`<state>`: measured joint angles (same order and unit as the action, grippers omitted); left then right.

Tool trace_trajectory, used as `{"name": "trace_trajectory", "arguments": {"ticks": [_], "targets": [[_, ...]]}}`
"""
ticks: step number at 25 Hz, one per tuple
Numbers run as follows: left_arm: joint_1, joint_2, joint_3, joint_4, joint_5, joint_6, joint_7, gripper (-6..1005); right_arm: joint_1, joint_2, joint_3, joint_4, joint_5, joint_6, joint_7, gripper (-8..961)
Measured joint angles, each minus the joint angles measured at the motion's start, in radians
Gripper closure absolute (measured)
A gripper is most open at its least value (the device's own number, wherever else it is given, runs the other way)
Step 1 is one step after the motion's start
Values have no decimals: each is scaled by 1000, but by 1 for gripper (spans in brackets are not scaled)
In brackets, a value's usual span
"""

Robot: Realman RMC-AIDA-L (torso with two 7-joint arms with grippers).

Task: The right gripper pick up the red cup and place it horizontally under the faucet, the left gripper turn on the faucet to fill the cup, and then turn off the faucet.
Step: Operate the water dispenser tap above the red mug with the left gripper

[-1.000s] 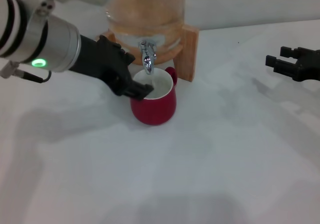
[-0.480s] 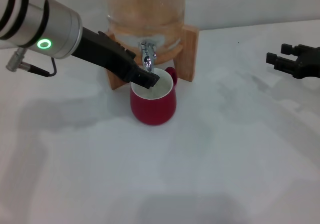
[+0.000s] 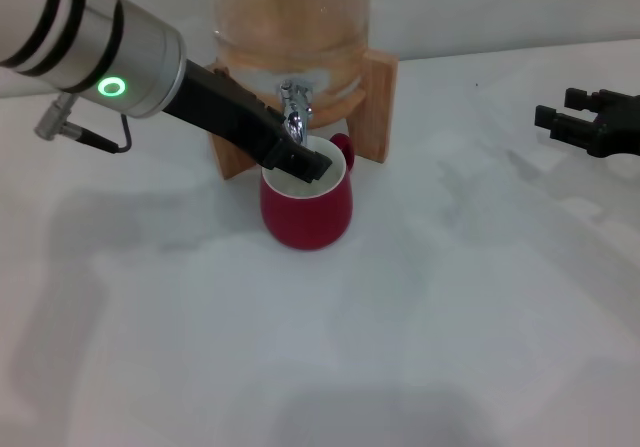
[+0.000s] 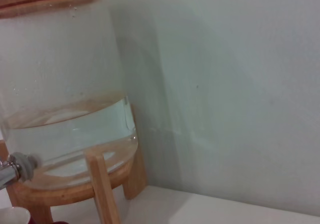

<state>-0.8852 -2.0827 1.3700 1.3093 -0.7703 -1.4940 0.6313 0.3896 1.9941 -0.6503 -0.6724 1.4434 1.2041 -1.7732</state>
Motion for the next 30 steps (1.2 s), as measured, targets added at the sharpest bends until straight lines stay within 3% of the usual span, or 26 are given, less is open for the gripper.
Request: {"name": "trace_trajectory", "arguments": {"ticks": [30], "targets": [[-74,0,52,-100,4,89,61,212,-6,-1,0,13,0,-17,-3,377]]}}
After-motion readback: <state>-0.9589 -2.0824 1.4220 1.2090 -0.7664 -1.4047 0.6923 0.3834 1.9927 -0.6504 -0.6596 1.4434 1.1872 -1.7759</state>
